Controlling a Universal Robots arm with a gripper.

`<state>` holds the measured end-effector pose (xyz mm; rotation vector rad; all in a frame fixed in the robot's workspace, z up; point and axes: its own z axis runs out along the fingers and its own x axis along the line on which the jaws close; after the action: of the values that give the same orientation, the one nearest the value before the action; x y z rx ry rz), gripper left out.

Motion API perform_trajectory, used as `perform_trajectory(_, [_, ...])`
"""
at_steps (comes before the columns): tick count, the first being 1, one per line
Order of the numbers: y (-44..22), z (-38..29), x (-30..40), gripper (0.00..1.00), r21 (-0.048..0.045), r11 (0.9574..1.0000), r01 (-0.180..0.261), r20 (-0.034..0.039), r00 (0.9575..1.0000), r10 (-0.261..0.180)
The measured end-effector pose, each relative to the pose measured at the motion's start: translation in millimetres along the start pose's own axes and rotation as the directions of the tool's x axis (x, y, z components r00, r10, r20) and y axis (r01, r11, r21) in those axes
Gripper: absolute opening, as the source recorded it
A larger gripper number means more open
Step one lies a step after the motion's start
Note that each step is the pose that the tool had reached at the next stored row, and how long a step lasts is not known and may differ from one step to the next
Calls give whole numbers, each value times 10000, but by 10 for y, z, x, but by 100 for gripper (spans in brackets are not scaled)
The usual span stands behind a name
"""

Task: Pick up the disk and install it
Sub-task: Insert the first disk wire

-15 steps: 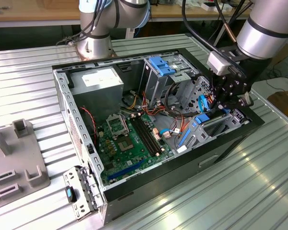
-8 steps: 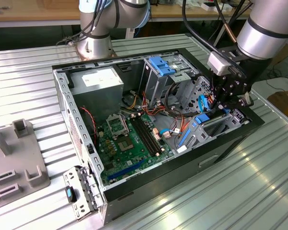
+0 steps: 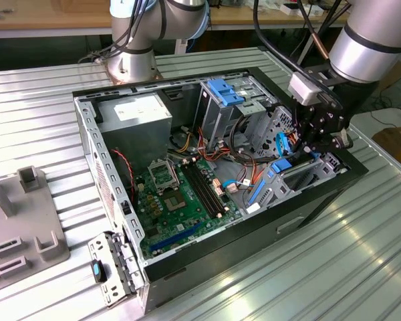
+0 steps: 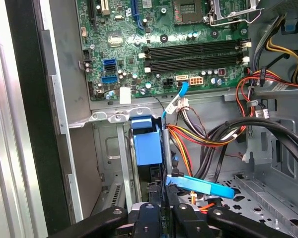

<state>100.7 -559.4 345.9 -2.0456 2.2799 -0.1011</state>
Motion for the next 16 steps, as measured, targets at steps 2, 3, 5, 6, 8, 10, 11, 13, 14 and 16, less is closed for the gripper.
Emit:
perform_trajectory(2, [0, -3, -2, 16, 2, 10000, 2, -18, 10000, -2])
perform_trajectory(3, [-1, -8, -3, 16, 10, 10000, 9, -87, 10000, -9])
perform_trajectory(5, [0, -8, -4, 16, 20, 10000, 19, -179, 9998, -18])
perform_trajectory(6, [-1, -8, -4, 16, 20, 10000, 19, -181, 9998, -19])
perform_trajectory(8, [0, -8, -7, 16, 20, 10000, 19, -181, 9998, -19])
perform_trajectory(10, [2, -7, -17, 16, 20, 10000, 19, -181, 9998, -19])
perform_trajectory(11, [2, -7, -19, 16, 20, 10000, 19, -181, 9998, -18])
perform_trajectory(13, [3, -5, -20, 16, 20, 10000, 18, -184, 9998, -18])
perform_trajectory(14, [3, -2, -20, 16, 20, 10000, 18, -183, 9998, -18])
perform_trajectory(16, [4, 2, -19, 16, 20, 10000, 18, -184, 9998, -18])
